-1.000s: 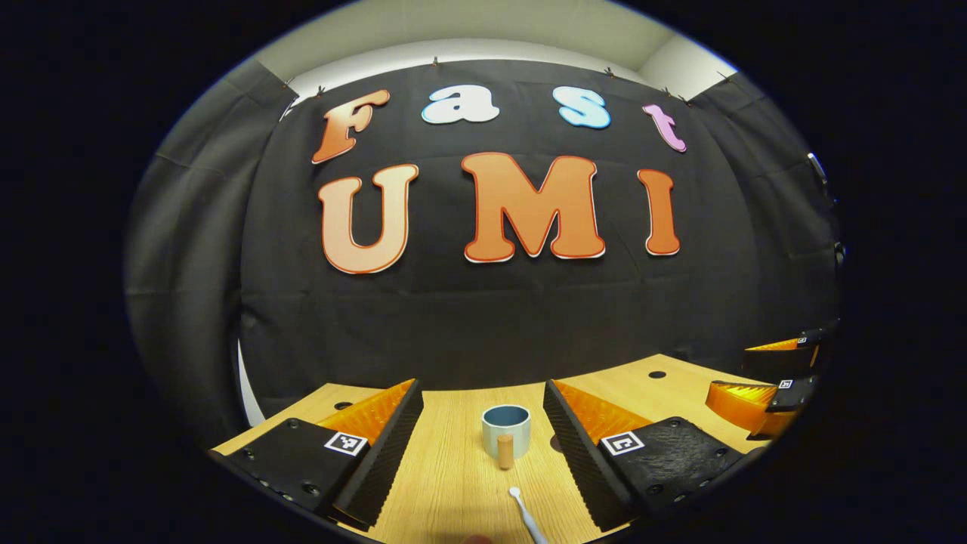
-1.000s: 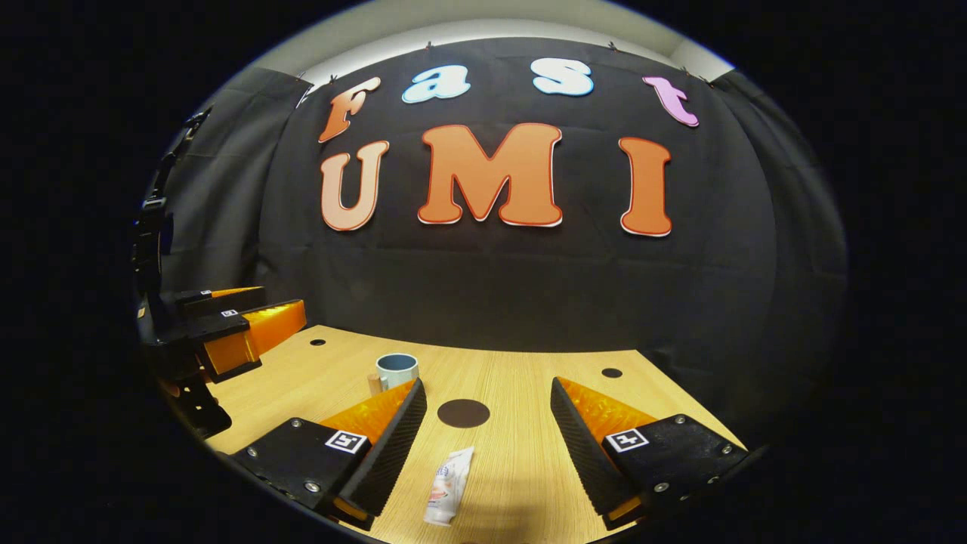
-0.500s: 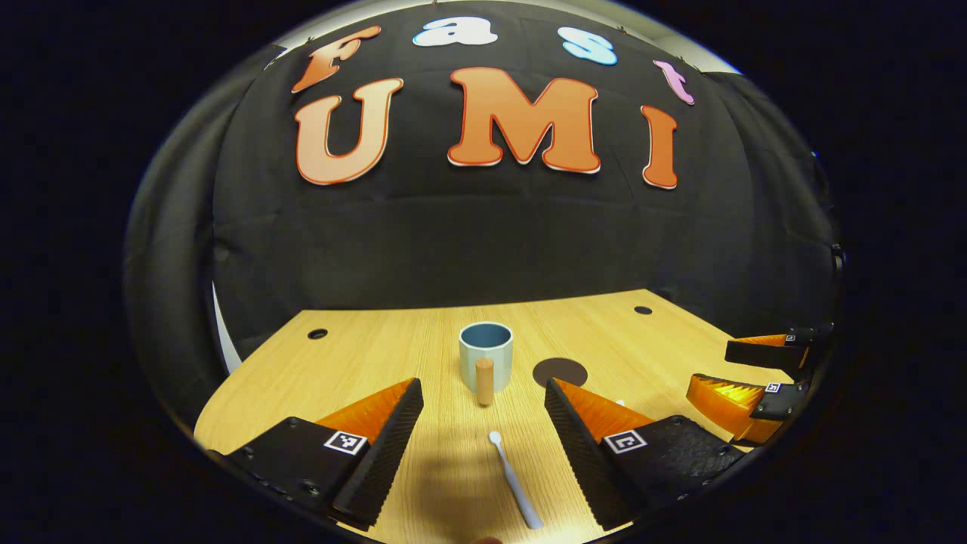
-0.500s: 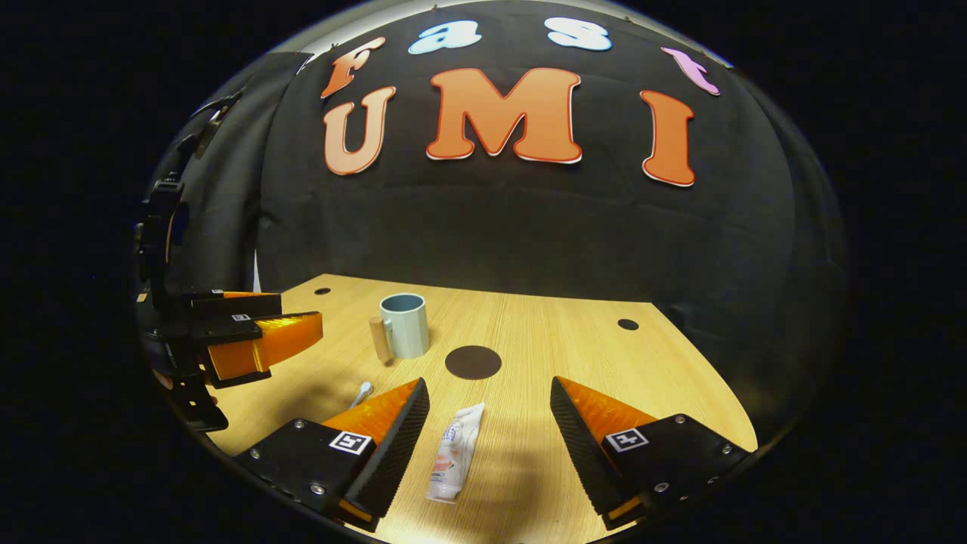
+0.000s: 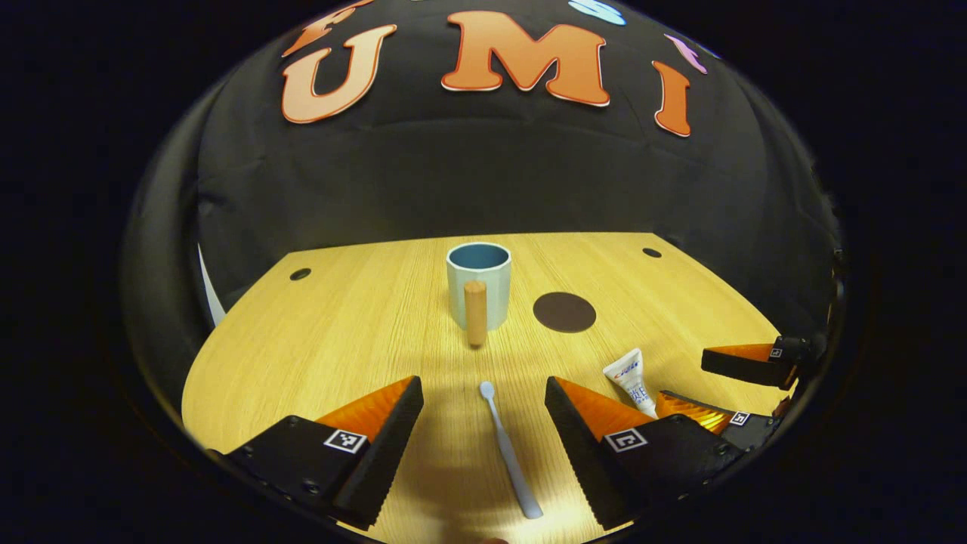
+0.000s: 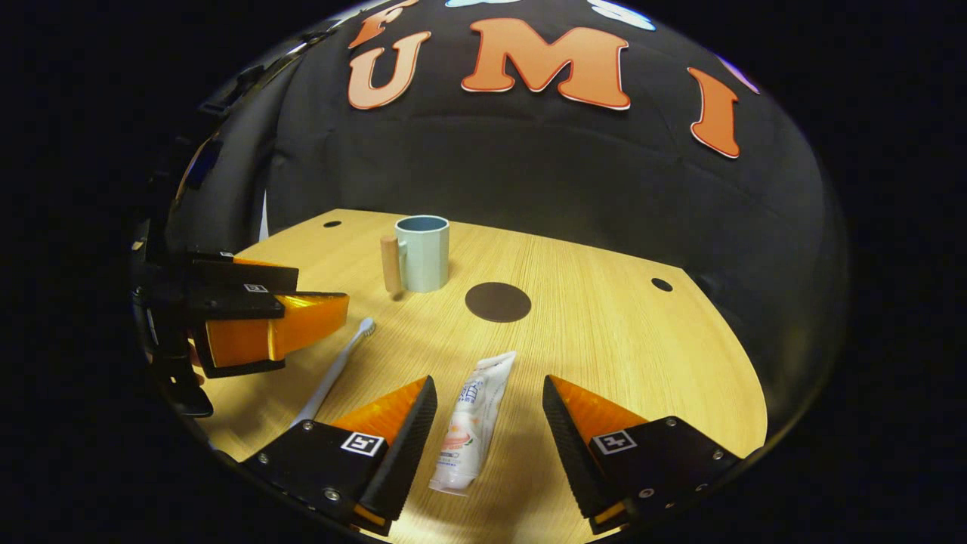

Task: Put the toothbrush and toothpaste on the desktop into the cup, then pick up the cup and place it on the coaster on the desktop.

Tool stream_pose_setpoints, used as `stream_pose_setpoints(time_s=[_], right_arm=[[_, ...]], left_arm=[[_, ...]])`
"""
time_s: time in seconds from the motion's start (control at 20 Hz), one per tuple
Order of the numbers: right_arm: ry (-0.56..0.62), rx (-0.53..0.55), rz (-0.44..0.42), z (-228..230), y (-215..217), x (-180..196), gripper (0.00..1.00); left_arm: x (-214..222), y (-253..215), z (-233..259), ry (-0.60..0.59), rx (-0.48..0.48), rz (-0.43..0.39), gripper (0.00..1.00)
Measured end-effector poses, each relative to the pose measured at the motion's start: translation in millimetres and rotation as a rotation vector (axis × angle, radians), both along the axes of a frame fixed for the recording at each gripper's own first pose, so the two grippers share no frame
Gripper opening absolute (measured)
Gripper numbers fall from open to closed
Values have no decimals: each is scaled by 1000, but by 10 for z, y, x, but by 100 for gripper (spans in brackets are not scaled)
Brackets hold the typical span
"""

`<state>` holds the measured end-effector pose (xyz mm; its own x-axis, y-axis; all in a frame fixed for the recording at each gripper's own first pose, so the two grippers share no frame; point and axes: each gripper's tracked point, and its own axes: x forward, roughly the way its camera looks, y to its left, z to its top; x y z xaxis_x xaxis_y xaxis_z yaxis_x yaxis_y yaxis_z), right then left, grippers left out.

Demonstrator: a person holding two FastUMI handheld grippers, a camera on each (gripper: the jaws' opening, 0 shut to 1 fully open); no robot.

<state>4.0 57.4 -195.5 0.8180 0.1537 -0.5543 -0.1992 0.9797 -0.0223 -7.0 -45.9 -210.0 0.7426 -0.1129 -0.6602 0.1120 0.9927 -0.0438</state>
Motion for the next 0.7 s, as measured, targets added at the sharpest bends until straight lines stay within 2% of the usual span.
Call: stream_pose_setpoints(time_s=[0.2, 0.5, 0.6, 0.65, 0.7], right_arm=[[71, -21, -2, -259, 42, 14, 84], [155, 9, -31, -508, 80, 78, 68], [185, 28, -35, -580, 112, 83, 63], [191, 46, -41, -576, 119, 97, 60], [200, 61, -50, -590, 139, 114, 53]], left_arm=[[-33, -30, -267, 103, -25, 12, 98], [-197, -116, -618, 277, -63, 17, 92], [-187, -119, -645, 289, -42, 29, 92], [-163, -138, -661, 292, -39, 25, 80], [-188, -138, -658, 300, -34, 36, 77]])
